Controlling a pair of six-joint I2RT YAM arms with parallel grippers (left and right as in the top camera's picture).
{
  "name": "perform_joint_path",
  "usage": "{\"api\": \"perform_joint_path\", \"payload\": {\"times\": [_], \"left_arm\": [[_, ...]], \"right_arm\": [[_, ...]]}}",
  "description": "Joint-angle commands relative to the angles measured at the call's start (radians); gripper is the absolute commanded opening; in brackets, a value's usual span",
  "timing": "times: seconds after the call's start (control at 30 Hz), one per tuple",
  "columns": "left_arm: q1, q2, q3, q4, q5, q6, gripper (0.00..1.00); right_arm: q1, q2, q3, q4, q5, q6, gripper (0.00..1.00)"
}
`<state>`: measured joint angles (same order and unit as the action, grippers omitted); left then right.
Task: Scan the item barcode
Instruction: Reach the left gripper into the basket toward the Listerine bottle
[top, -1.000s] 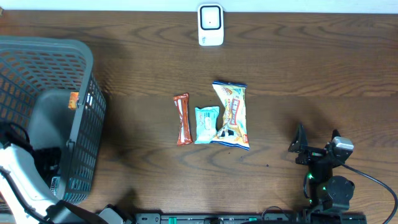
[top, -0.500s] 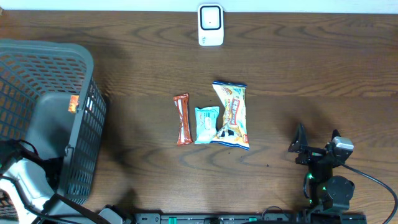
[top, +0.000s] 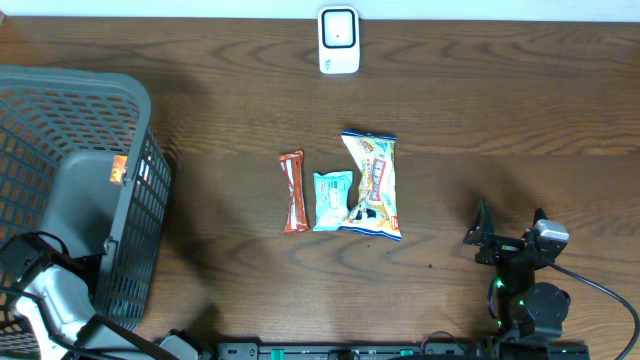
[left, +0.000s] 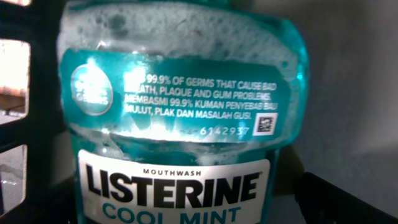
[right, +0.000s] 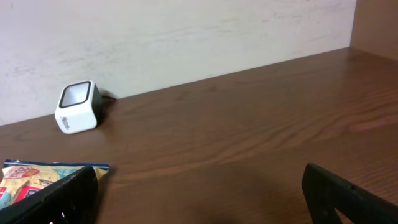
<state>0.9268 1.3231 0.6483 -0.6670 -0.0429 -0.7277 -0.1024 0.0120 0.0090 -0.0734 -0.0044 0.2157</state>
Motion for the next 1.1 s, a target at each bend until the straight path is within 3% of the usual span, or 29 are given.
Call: {"api": "perform_joint_path", "payload": {"times": [0.0, 0.1, 0.2, 0.5, 0.57, 0.73, 1.07], "left_arm": [[-0.021, 0.029, -0.046, 0.026, 0.105, 0.02, 1.0], [-0.059, 0.029, -0.046, 0.059, 0.111, 0.019, 0.91], [-0.107, 0.029, -0.046, 0.088, 0.11, 0.019, 0.89], [-0.188, 0.07, -0.046, 0.172, 0.099, 0.019, 0.9], [-0.188, 0.092, -0.046, 0.183, 0.099, 0.019, 0.97], [-0.188, 0.116, -0.045, 0.183, 0.099, 0.019, 0.99], [-0.188, 0.115, 0.136, 0.092, 0.075, 0.106, 1.0]], "right_arm": [[-0.014, -0.005, -0.003, -0.001, 0.005, -0.014, 0.99], [-0.014, -0.005, -0.003, -0.001, 0.005, -0.014, 0.99], [-0.014, -0.005, -0.003, -0.002, 0.005, -0.014, 0.99], [-0.014, -0.005, -0.003, -0.001, 0.005, -0.014, 0.99], [-0.014, -0.005, -0.003, -0.001, 0.005, -0.014, 0.99], [-0.014, -0.005, -0.003, -0.001, 0.005, -0.014, 0.99], [-0.014, -0.005, -0.003, -0.001, 0.005, -0.014, 0.99]]}}
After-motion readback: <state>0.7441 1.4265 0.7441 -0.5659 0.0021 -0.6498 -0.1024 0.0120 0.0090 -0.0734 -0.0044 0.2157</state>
